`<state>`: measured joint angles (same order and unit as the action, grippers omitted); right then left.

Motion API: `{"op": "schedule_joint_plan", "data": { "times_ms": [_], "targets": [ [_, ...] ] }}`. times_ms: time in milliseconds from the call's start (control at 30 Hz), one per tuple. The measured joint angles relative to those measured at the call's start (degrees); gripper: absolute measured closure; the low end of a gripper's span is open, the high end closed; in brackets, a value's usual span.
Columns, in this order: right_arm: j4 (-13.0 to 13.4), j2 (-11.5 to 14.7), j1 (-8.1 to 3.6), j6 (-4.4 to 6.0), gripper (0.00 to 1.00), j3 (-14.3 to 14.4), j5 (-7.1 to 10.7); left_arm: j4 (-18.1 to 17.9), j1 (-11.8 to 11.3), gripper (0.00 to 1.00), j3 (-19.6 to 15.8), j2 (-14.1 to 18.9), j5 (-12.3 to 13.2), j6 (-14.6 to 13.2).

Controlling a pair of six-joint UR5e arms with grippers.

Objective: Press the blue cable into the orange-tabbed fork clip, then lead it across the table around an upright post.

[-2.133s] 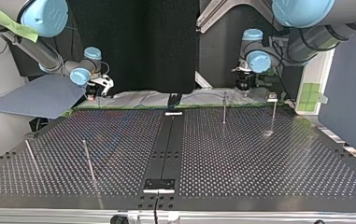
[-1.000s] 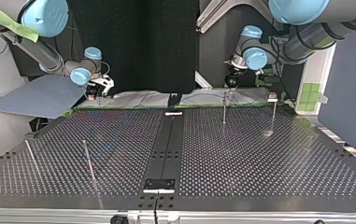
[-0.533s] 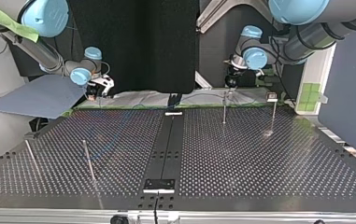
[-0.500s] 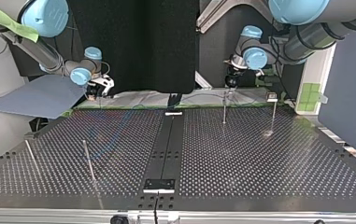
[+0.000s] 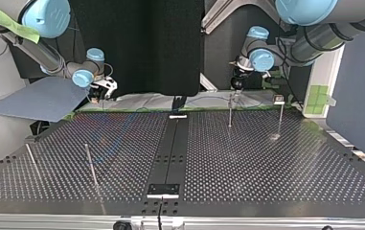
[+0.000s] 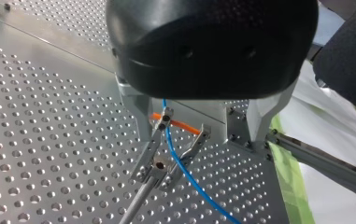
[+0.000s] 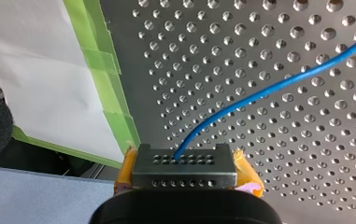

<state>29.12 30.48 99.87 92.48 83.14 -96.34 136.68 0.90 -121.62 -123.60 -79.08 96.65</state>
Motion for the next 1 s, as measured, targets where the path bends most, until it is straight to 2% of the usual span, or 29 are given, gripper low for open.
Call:
{"op": "schedule_joint_plan", "data": {
  "times_ms": [233,400,500,767,1000],
  "targets": [
    [0.0,0.0,0.07,0.00,1.00,0.0,0.00,0.0,-0.2,0.02,-0.9,0.4,-1.1,-0.9],
    [0.0,0.0,0.12,-0.04,1.00,0.0,0.00,-2.1,-0.2,0.02,-3.2,1.4,-1.7,-0.1],
    [0.0,0.0,0.17,-0.11,1.00,0.0,0.00,-3.5,0.3,0.02,-4.6,1.6,-1.7,-0.7],
    [0.0,0.0,0.31,-0.17,1.00,0.0,0.01,-7.2,1.9,0.02,-8.3,1.7,-1.2,-3.0],
    [-0.1,0.0,0.55,-0.17,1.00,0.0,0.00,-10.6,3.9,0.02,-11.7,1.7,1.2,-4.6]
  ]
}}
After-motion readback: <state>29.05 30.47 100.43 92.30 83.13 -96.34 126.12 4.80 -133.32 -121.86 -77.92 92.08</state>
